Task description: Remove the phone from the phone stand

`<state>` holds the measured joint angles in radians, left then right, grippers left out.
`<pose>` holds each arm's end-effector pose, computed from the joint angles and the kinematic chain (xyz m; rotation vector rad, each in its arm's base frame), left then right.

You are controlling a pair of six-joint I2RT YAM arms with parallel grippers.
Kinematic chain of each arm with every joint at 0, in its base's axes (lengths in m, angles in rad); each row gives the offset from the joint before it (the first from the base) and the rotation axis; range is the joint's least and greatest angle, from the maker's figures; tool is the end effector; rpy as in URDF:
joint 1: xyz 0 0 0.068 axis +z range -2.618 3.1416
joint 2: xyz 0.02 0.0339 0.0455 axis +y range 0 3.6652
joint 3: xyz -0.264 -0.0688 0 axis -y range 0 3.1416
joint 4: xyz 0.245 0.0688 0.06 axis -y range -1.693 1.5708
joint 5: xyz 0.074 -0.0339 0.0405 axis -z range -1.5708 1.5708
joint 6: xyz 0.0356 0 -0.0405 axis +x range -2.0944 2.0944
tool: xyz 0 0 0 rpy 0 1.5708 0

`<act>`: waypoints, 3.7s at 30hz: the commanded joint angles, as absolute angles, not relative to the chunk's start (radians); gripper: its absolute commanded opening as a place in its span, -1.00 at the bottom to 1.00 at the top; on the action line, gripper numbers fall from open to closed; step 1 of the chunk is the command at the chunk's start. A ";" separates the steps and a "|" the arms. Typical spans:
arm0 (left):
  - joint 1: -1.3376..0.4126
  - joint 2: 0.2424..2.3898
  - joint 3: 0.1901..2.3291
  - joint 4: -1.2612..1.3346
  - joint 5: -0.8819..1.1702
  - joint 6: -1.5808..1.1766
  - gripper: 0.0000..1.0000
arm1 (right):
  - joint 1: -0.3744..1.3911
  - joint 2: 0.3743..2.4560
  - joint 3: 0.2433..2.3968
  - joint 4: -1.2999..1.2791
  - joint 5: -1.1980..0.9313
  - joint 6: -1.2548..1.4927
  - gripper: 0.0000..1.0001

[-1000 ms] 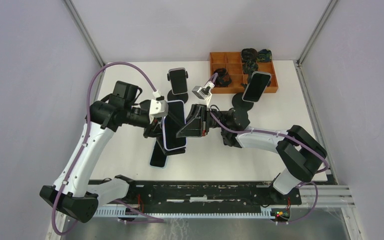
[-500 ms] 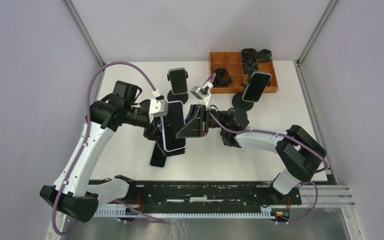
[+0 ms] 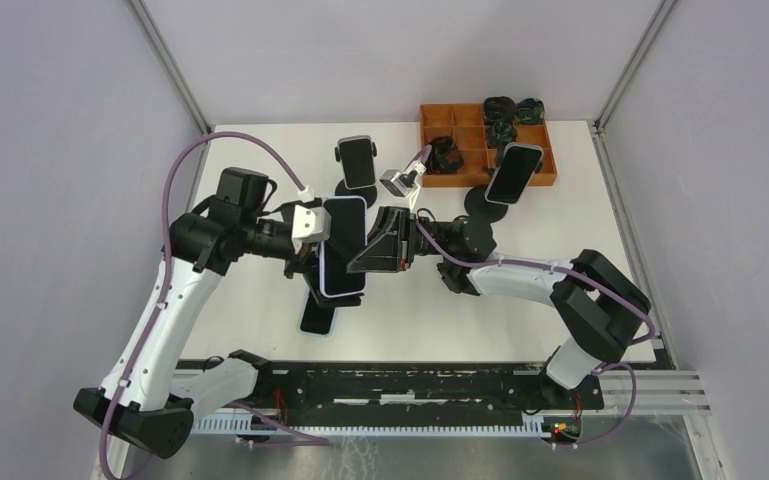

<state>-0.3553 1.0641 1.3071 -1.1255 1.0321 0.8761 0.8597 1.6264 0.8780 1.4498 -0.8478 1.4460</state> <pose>0.1524 -0.0891 0.3903 1.5378 1.4456 -0.9430 0.1949 0.2671 0.3173 -0.6968 1.3451 2.3372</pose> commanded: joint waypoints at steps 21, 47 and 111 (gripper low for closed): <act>-0.365 1.065 1.413 -1.282 0.942 1.090 -0.96 | 0.817 1.494 0.850 1.445 -0.685 1.230 0.15; -0.366 1.091 1.385 -1.194 0.855 0.984 -0.96 | 0.724 1.387 0.861 1.241 -0.628 1.178 -1.00; -0.365 0.979 1.324 -1.231 0.767 1.133 -0.96 | 0.791 2.000 1.095 0.459 -0.554 0.701 -0.40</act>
